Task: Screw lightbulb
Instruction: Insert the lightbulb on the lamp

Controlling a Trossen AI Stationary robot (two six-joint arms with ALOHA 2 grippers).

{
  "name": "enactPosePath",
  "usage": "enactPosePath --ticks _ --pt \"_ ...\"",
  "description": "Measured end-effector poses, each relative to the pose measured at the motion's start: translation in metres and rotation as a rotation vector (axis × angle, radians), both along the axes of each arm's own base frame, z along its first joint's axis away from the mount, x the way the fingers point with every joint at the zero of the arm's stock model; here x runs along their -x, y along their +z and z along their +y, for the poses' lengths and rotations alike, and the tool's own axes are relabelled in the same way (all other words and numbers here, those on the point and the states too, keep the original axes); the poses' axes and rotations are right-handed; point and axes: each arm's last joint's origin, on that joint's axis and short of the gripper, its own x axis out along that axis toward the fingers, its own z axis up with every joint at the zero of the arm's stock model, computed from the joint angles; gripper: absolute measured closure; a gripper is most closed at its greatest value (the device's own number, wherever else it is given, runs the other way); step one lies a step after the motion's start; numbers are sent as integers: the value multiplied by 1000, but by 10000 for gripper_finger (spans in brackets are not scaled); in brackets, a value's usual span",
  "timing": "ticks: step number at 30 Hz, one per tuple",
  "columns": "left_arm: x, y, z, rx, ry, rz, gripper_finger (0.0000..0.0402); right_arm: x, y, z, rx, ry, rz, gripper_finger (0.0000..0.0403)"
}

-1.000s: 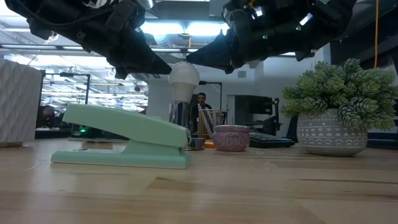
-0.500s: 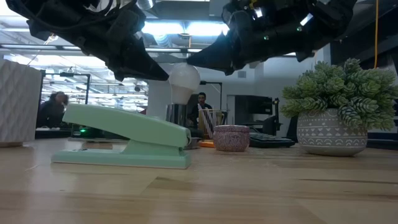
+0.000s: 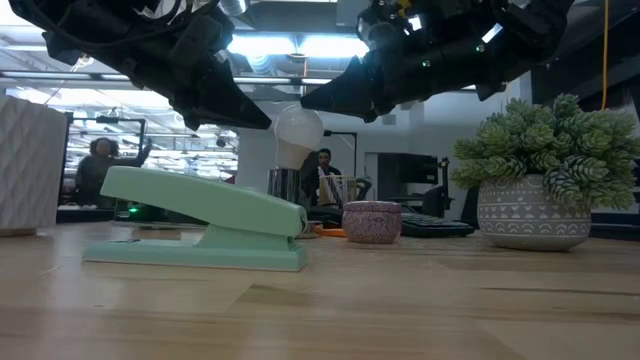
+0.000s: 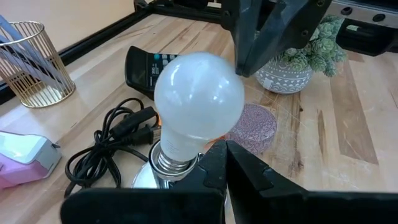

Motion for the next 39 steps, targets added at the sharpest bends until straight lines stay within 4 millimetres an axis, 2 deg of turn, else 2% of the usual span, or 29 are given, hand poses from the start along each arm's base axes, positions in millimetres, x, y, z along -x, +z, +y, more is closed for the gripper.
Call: enactPosePath --ticks 14,23,28,39 --pt "1 -1 1 -24 20 14 401 -1 1 0 3 -1 -6 391" --pt "1 -1 1 -32 17 16 401 -11 18 -5 62 -11 -34 391" --pt "1 -1 1 -31 18 15 401 -12 15 -10 62 -32 21 391" --pt "1 -1 1 -28 19 14 401 -12 16 -11 79 -61 18 391"
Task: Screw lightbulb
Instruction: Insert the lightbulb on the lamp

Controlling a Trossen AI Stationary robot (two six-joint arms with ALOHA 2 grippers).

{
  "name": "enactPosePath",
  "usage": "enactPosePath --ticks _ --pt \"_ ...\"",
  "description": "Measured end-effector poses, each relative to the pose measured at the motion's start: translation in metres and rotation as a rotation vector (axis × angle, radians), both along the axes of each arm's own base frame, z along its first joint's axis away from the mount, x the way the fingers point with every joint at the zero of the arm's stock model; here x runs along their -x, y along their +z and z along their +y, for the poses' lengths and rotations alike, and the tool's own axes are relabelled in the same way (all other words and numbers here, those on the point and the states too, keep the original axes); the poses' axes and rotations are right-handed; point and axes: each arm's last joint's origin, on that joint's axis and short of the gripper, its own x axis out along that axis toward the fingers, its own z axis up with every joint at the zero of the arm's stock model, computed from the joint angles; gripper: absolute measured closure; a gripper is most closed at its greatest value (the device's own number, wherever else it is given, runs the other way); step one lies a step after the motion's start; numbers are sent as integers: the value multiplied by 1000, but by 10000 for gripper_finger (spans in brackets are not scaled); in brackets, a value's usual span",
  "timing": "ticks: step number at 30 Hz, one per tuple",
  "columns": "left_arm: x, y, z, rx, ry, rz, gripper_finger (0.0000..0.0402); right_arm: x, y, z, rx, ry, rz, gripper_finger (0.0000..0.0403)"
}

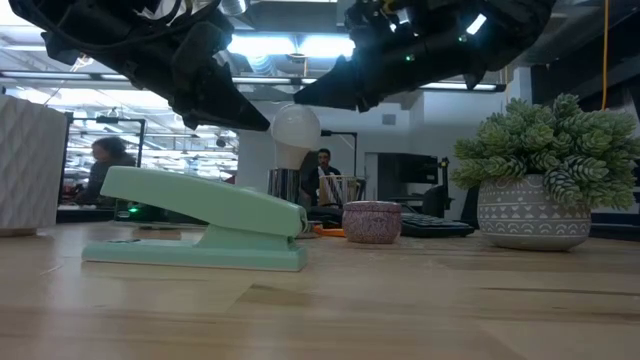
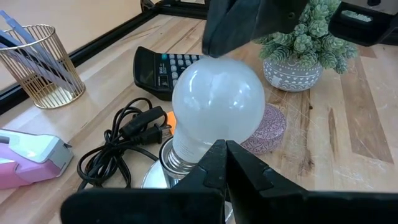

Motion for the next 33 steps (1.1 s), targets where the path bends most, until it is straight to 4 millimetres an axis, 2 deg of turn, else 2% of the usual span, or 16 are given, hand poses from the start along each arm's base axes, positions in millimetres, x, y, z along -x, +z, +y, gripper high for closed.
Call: enactPosePath --ticks 6,12,16,24,33 --pt "0 0 0 0 0 -1 401 4 14 0 12 0 -43 391" --pt "2 5 1 1 5 -15 401 19 30 1 -20 20 25 391" --pt "3 6 1 -6 21 -20 401 21 28 4 -100 87 65 391" --pt "3 5 2 -12 30 -8 402 17 14 19 -88 107 110 391" --pt "6 -6 23 20 174 72 401 16 15 17 -78 75 101 391"
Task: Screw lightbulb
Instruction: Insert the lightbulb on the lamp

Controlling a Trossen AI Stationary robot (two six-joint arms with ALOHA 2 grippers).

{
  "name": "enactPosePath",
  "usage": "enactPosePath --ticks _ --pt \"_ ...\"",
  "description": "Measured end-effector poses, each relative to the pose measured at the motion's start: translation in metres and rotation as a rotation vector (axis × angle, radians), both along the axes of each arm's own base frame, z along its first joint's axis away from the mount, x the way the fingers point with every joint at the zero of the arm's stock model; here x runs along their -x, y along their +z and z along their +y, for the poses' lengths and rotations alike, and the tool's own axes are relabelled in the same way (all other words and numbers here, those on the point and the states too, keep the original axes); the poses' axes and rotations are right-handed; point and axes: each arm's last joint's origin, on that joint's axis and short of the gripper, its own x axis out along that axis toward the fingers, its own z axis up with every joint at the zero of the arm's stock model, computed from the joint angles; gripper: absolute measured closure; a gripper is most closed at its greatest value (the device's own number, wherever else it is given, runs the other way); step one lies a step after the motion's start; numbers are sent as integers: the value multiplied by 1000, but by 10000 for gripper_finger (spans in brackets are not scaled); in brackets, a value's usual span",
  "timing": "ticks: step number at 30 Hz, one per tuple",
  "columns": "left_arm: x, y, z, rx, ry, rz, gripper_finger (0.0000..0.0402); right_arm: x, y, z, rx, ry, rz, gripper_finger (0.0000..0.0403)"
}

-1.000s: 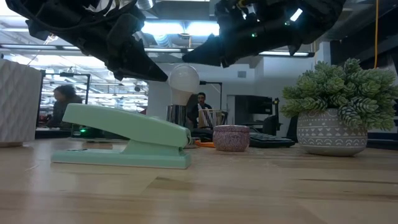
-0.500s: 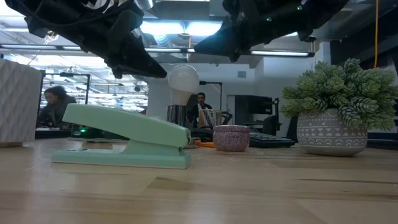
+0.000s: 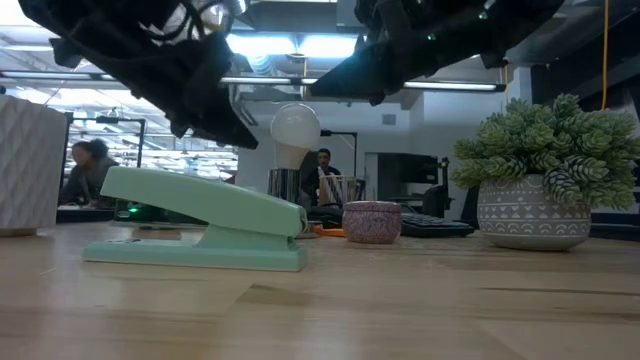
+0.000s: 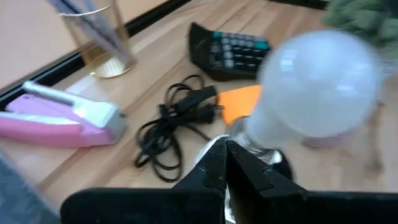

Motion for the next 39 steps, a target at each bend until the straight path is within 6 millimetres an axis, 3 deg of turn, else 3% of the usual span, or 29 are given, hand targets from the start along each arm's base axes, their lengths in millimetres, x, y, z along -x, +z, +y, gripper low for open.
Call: enactPosePath --ticks 10,16,28,39 --pt "-7 -17 20 46 66 48 401 0 -1 0 0 0 5 391" --pt "-16 -24 20 64 17 24 401 0 -1 0 1 1 13 391" --pt "-16 -27 19 84 11 29 401 -9 -17 0 5 1 8 391" --pt "-17 -27 18 103 -24 31 401 -9 -16 -1 47 -50 -1 391"
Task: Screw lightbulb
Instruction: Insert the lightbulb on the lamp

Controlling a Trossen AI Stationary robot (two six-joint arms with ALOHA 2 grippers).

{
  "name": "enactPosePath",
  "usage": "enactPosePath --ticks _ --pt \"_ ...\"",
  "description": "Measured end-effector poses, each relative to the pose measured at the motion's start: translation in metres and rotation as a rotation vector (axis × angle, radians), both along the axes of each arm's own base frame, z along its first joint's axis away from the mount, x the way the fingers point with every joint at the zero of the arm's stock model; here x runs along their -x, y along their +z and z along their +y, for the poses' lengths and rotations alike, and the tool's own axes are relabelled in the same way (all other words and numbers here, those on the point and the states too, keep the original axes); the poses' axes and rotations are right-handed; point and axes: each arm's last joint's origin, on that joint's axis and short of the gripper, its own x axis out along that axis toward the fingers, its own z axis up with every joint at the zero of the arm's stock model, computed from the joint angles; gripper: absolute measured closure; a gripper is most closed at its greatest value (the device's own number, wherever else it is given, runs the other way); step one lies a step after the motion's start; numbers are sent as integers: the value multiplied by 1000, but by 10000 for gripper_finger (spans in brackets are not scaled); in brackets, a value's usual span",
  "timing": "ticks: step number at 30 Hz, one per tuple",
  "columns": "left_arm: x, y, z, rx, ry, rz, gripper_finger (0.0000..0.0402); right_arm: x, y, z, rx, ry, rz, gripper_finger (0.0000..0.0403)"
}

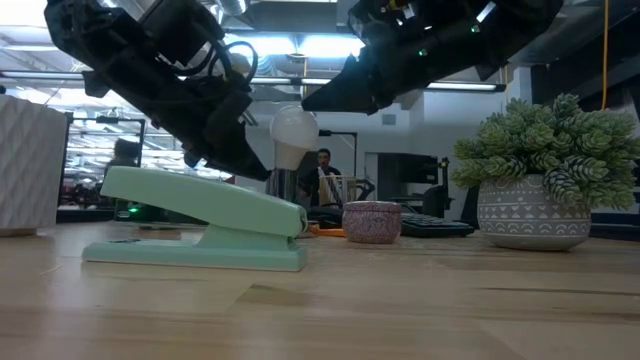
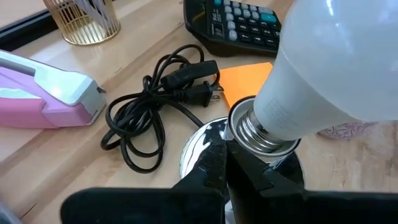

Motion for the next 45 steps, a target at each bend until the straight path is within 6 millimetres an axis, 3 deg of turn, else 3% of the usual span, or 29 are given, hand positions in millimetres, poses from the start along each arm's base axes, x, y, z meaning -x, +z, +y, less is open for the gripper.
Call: enactPosePath --ticks 31,45 --pt "-7 3 -3 43 -100 -70 401 -1 2 -6 5 -31 -18 391" --pt "-6 1 -10 44 -126 -50 401 -5 -20 -5 0 -32 61 391"
